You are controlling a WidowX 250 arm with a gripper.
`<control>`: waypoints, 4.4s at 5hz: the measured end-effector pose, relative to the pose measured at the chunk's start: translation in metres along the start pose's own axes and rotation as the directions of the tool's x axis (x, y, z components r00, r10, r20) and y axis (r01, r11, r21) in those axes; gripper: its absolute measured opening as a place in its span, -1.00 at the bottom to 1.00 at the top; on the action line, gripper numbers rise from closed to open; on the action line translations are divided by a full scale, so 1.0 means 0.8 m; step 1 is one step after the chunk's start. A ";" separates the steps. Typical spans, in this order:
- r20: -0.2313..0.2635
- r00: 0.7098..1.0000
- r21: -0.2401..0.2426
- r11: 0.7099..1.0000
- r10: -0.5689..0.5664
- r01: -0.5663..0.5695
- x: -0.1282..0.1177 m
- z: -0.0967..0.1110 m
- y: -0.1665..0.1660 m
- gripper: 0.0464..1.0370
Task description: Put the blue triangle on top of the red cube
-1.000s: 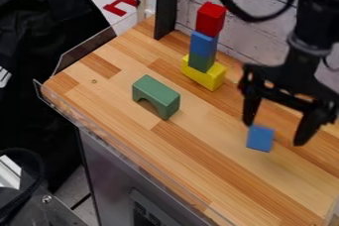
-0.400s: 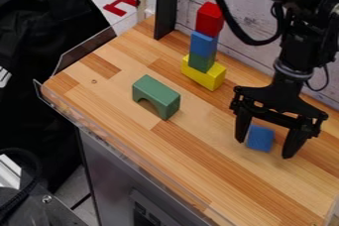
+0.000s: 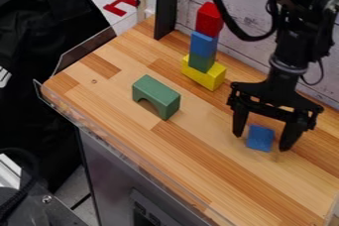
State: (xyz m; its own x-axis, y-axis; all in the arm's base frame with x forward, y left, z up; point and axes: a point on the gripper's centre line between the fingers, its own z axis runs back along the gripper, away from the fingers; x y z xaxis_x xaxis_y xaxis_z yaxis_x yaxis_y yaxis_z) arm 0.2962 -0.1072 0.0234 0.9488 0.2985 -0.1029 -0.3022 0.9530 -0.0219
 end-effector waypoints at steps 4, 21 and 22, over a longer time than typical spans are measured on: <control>0.036 0.994 -0.048 0.994 0.102 -0.101 0.019 0.006 0.006 0.92; 0.157 0.966 0.007 0.979 -0.204 0.206 0.063 0.174 0.112 0.04; 0.143 0.965 -0.004 0.975 -0.218 0.221 0.069 0.166 0.112 0.04</control>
State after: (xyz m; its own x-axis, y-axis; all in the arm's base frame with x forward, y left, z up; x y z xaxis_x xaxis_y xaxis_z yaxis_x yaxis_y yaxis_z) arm 0.3334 0.0016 0.1481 0.9950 0.0873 0.0480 -0.0851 0.9952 -0.0477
